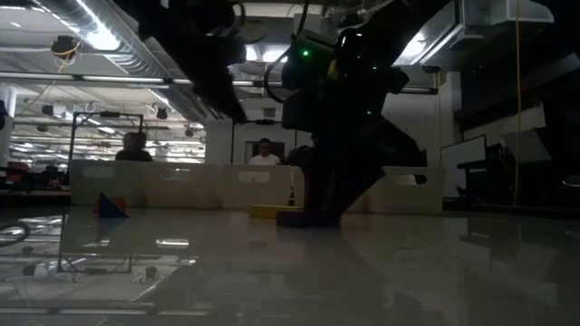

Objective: Sort blocks
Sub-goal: Put the violet block into the middle white bin

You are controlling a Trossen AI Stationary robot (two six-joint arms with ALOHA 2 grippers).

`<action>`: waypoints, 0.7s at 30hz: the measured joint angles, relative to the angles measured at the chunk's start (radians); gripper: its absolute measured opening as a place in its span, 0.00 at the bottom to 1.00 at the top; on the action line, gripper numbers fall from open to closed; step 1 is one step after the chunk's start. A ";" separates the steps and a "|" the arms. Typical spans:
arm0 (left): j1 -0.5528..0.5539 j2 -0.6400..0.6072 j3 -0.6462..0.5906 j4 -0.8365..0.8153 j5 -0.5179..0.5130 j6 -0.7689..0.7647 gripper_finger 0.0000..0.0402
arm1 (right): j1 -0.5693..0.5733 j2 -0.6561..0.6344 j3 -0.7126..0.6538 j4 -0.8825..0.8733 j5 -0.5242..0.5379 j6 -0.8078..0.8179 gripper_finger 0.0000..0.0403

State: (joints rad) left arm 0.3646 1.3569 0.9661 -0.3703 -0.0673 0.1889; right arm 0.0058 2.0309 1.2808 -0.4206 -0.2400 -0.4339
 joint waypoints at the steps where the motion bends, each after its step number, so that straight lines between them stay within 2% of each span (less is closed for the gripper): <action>1: -0.008 -0.008 0.000 -0.044 0.002 -0.016 0.32 | 0.001 0.000 0.000 0.000 0.003 0.000 0.47; 9: -0.095 -0.024 -0.001 -0.457 0.005 -0.235 0.30 | 0.000 0.005 0.063 -0.054 0.019 -0.005 0.25; 12: -0.140 -0.024 -0.015 -0.542 0.005 -0.321 0.30 | -0.001 0.009 0.132 -0.108 0.084 -0.056 0.25; 16: -0.204 -0.024 -0.030 -0.585 0.005 -0.398 0.30 | -0.002 0.006 0.217 -0.148 0.249 -0.132 0.26; 21: -0.284 -0.023 -0.051 -0.594 0.005 -0.473 0.30 | -0.020 0.005 0.317 -0.174 0.424 -0.253 0.34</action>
State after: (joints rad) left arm 0.0809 1.3334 0.9156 -0.9642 -0.0622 -0.2845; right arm -0.0146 2.0357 1.5976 -0.5947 0.1838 -0.6868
